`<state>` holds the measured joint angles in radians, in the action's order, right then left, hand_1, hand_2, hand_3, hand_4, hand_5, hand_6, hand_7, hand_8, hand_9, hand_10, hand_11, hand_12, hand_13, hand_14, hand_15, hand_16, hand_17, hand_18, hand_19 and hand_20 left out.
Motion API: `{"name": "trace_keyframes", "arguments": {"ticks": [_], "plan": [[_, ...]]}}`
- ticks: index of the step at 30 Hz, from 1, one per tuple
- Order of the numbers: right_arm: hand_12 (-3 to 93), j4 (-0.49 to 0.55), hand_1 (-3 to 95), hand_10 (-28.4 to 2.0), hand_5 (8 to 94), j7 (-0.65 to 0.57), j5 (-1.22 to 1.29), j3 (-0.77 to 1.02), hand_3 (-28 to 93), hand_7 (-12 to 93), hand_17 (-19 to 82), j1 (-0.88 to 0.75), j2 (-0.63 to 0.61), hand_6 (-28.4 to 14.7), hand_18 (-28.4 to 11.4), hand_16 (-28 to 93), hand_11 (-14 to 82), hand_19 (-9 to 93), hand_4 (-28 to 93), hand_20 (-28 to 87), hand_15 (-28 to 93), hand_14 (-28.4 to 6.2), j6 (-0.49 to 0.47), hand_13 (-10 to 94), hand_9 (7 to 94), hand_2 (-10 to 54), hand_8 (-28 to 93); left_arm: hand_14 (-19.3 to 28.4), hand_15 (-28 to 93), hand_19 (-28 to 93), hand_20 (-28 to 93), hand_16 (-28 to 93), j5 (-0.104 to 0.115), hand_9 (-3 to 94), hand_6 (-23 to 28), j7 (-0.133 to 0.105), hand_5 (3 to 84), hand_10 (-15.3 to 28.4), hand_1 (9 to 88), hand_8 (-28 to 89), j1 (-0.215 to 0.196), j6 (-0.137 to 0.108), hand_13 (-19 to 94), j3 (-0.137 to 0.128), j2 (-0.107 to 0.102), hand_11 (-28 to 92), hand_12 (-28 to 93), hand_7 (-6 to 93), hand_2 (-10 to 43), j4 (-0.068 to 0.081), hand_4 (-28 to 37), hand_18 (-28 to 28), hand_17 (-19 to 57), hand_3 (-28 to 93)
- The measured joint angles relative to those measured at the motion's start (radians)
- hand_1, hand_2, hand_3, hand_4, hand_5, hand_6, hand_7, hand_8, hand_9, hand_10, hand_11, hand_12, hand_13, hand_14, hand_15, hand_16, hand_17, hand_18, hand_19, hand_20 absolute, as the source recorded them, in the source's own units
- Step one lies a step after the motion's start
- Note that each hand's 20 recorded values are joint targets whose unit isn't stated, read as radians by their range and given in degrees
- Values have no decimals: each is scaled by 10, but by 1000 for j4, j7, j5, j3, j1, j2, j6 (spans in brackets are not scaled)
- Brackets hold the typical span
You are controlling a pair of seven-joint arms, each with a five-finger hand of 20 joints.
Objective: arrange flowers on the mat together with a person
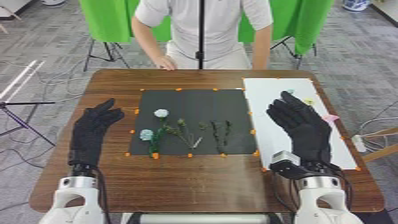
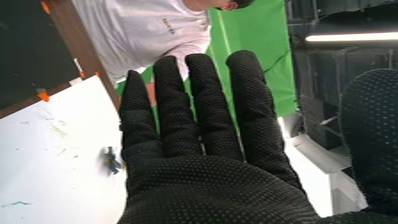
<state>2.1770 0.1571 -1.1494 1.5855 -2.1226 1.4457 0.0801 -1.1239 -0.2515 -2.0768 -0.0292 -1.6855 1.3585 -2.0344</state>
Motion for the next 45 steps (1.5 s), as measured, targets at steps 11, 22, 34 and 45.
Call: {"name": "trace_keyframes", "arguments": {"ticks": [11,22,34,45], "plan": [[168,-16,164,-150,505,9,-170,78,762,110,231,25,-31,-11,-157,239,63,290,-156,411,144,-158,5,470,488,-14,-70,193,265,167,192,31,0,475,56,4,478,146,166,-49,-6,0,364,-8,2,218,155,137,66,-6,-283,164,8,642],[192,-130,255,-145,518,-209,-667,240,741,131,219,232,-320,16,-198,238,63,563,-166,492,332,-139,9,586,475,-93,-79,192,265,167,191,31,0,474,55,6,476,146,167,-49,-20,-9,364,-14,1,218,155,139,66,-18,-283,164,7,640],[223,-337,312,-139,537,-240,-1235,155,756,160,244,412,-554,45,-201,239,129,617,-219,530,430,-122,-288,619,531,-95,-100,192,263,166,191,31,-1,471,55,13,475,147,168,-48,-31,-15,361,-23,1,215,154,136,65,-29,-283,164,6,642],[207,-453,323,-132,482,-240,-1534,92,777,154,261,478,-578,48,-204,253,127,626,-268,533,424,-107,-441,649,569,-95,-100,192,262,167,191,32,-6,470,55,22,473,146,178,-48,-32,-14,359,-24,1,215,155,136,62,-32,-283,165,5,642]]}}
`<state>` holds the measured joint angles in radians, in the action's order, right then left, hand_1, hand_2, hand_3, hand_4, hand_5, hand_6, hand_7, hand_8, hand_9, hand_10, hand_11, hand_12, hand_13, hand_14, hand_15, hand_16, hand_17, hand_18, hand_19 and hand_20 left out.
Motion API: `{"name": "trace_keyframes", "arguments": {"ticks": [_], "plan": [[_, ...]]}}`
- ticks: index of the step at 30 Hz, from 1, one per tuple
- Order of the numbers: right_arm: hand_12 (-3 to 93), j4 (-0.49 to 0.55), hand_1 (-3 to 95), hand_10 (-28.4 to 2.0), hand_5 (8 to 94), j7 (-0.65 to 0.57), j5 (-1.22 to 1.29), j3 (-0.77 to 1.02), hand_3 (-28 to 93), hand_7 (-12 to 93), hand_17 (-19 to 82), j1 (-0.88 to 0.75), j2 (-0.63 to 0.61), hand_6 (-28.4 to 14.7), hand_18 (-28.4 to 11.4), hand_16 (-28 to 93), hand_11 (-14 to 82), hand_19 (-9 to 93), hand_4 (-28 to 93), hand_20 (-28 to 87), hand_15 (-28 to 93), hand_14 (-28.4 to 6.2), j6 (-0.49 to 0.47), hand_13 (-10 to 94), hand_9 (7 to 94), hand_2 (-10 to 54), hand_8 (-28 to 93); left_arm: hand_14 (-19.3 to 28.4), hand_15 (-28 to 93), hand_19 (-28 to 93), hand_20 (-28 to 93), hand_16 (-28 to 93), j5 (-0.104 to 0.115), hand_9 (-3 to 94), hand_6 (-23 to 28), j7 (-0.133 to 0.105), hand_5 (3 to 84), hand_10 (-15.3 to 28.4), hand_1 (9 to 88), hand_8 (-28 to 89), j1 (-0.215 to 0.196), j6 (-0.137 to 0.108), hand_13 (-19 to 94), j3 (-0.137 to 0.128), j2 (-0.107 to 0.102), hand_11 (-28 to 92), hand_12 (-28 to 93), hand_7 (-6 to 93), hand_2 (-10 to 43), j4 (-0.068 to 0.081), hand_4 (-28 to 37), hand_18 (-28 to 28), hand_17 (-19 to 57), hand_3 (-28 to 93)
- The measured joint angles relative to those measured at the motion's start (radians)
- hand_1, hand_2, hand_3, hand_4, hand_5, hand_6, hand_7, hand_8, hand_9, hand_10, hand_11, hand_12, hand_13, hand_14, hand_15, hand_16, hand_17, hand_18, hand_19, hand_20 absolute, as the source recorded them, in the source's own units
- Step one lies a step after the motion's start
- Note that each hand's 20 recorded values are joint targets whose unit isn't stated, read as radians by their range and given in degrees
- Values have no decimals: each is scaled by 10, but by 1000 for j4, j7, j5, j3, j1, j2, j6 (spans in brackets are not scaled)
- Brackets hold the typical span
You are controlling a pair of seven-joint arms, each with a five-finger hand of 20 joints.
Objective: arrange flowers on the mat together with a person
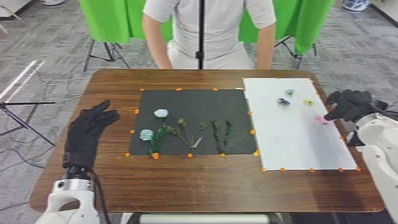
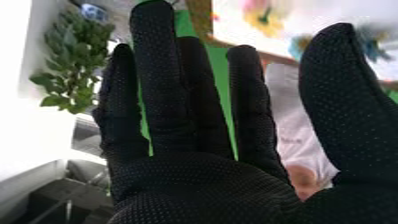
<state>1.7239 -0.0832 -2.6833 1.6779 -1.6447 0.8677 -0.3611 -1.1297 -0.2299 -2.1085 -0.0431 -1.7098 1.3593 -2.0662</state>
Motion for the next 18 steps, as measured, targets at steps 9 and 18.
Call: {"name": "trace_keyframes", "arguments": {"ticks": [9,18], "plan": [[208,-49,413,-109,509,19,5,-19,779,183,283,6,5,62,-200,278,163,668,-278,562,478,-91,-32,683,636,-95,-109,193,263,167,191,33,-2,468,55,2,473,146,182,-48,0,1,358,1,0,214,155,136,61,0,-283,165,5,642],[355,-108,579,-60,715,32,-22,-45,646,234,319,-7,22,72,-190,407,61,705,-281,595,481,-51,126,739,839,-95,-20,192,263,168,191,32,-4,469,56,5,474,146,183,-49,1,1,359,1,1,215,154,134,61,0,-283,165,5,642]]}}
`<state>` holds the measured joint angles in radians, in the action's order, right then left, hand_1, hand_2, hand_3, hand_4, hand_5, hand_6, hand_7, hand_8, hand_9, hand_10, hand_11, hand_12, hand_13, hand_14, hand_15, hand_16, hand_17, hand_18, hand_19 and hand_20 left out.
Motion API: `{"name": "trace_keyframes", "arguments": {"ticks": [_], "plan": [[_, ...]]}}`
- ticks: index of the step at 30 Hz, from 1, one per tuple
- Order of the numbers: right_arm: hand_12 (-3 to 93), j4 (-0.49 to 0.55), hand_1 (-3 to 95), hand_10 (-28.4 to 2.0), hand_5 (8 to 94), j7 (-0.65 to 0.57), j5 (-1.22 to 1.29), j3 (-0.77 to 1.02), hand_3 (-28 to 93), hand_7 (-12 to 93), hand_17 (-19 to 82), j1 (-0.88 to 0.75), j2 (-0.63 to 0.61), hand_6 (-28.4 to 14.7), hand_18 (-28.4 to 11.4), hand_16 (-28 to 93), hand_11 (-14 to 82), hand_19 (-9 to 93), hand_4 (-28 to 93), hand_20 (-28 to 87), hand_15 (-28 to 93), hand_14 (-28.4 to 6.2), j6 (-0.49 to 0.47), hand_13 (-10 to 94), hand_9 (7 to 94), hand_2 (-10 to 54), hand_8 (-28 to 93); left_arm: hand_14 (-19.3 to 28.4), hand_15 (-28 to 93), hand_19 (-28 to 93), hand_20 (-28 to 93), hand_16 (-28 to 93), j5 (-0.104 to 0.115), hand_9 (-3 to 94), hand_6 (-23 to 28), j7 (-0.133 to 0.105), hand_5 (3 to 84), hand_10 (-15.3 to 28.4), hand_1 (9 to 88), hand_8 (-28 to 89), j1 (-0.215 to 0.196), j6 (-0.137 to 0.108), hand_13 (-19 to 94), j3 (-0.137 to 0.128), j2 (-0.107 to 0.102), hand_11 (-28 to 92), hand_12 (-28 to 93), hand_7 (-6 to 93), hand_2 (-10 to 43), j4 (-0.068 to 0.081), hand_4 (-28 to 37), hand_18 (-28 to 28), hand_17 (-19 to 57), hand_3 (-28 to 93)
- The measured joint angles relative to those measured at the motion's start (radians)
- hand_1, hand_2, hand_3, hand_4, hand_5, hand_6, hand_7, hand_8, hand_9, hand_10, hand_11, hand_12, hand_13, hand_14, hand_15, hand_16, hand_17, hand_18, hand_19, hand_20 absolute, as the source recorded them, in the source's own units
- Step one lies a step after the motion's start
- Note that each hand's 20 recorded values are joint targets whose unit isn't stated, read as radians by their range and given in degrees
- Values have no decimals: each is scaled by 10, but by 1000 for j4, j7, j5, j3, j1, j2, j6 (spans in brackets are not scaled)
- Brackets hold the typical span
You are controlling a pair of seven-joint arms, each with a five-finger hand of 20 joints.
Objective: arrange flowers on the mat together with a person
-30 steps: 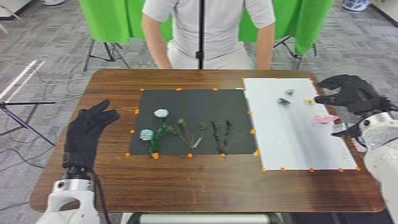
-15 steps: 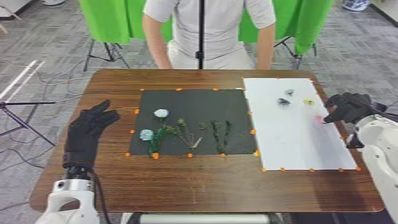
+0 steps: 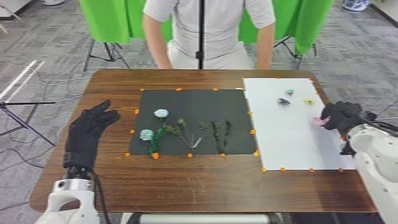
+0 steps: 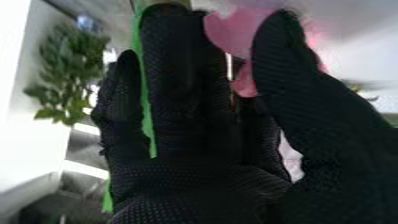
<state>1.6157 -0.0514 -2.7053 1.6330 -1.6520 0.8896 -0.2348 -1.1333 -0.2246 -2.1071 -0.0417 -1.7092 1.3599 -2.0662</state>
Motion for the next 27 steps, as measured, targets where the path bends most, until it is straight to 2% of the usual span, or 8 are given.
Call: {"name": "trace_keyframes", "arguments": {"ticks": [2,5,12,17,20,24,27], "plan": [[368,-19,591,-56,772,-1,0,-8,636,240,323,-9,3,66,-188,416,61,702,-281,597,483,-50,78,740,876,-95,17,192,263,168,191,32,0,469,58,0,475,146,183,-48,0,0,359,0,0,216,155,133,61,0,-283,164,5,642],[373,-37,598,-58,810,4,8,-18,627,241,326,-22,7,61,-187,428,69,695,-282,602,489,-58,164,746,910,-95,47,193,263,168,191,32,0,470,59,0,476,147,183,-48,0,0,359,0,0,216,155,132,61,0,-283,164,5,642],[383,-33,601,-61,823,22,44,-28,628,230,328,-37,7,54,-188,428,67,692,-283,606,502,-63,246,744,921,-95,56,193,263,167,191,31,0,470,58,0,476,147,184,-47,2,0,359,1,0,216,155,132,61,0,-283,164,5,643],[386,66,599,-63,829,-2,98,-31,637,224,325,-46,-4,50,-188,432,68,691,-283,609,505,-65,271,742,925,-95,63,192,263,168,191,31,0,470,58,1,477,147,183,-48,2,0,359,-1,0,216,154,132,61,0,-283,164,5,643],[388,136,597,-64,831,-9,129,-59,641,221,325,-26,-22,49,-188,433,67,691,-283,610,509,-66,322,741,927,-95,66,193,263,167,191,32,0,470,57,1,477,147,183,-48,2,-1,359,-2,0,216,155,133,61,0,-283,164,5,642],[390,191,596,-65,834,-8,147,-160,643,219,324,61,-45,48,-189,434,69,691,-283,610,510,-65,420,740,929,-95,70,193,262,168,191,32,0,470,58,1,476,147,183,-48,1,-1,359,-2,-1,215,155,132,61,0,-283,164,4,642],[391,212,595,-65,835,9,161,-259,646,217,324,156,-47,48,-187,436,68,691,-283,610,512,-64,446,738,929,-95,72,193,263,168,191,32,0,470,58,1,476,147,183,-47,1,-2,358,-2,-2,215,155,132,61,0,-283,164,4,643]]}}
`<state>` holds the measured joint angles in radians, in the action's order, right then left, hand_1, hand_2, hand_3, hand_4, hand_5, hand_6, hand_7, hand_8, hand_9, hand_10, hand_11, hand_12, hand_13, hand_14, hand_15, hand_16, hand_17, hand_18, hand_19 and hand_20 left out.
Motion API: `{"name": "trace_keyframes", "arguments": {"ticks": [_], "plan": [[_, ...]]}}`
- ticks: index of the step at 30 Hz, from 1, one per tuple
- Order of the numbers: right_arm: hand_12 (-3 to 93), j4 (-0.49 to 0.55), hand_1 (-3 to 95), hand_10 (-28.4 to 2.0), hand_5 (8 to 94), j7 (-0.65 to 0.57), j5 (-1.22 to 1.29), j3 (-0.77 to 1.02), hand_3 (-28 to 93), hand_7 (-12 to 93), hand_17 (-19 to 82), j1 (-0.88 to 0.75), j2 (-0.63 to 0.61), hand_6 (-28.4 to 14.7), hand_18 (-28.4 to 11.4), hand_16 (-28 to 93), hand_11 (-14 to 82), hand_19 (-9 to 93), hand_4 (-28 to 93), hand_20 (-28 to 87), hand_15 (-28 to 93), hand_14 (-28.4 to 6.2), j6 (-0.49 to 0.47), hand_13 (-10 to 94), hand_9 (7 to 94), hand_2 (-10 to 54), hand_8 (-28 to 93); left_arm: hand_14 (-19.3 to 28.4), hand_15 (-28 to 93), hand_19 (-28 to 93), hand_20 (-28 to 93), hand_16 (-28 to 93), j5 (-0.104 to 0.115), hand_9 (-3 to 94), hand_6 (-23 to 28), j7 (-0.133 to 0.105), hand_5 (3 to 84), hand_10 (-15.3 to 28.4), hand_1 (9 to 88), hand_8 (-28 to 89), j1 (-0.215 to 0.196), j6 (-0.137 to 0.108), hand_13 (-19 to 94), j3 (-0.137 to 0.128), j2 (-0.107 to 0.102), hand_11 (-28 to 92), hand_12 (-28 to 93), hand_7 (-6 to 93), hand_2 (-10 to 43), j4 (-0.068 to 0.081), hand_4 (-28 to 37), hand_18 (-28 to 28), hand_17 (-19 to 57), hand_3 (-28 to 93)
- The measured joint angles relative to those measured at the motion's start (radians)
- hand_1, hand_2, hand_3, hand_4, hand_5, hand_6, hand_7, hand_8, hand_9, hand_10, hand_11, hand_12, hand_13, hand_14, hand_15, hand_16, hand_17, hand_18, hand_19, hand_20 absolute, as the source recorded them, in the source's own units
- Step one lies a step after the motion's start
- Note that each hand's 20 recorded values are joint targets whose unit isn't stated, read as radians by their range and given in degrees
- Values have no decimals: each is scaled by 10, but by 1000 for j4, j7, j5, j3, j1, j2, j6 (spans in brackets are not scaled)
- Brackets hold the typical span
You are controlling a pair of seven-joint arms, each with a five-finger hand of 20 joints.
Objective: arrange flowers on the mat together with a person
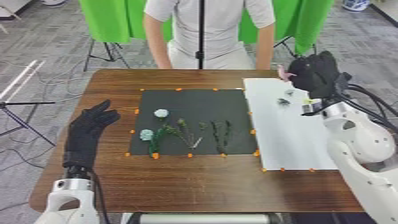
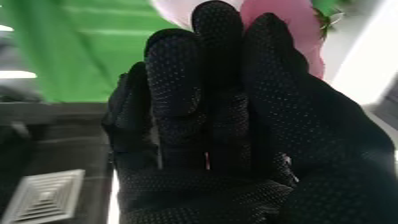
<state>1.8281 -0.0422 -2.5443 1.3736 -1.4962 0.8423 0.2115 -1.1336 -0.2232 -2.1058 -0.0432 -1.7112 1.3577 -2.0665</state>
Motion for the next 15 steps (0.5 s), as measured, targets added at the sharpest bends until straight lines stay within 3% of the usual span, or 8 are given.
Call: {"name": "trace_keyframes", "arguments": {"ticks": [7,15], "plan": [[392,-12,592,-63,837,102,28,-259,648,215,322,221,32,49,-187,438,66,692,-283,611,516,-63,0,735,929,-95,74,193,263,168,191,32,0,470,58,1,475,147,185,-46,2,1,358,0,-2,216,155,133,61,1,-283,164,4,641],[394,-103,591,-61,833,193,12,-547,646,218,322,400,114,52,-185,440,66,693,-283,612,521,-60,3,732,926,-95,74,193,264,168,191,32,0,470,58,2,475,147,182,-47,11,1,358,2,-6,216,155,133,61,3,-283,164,4,642]]}}
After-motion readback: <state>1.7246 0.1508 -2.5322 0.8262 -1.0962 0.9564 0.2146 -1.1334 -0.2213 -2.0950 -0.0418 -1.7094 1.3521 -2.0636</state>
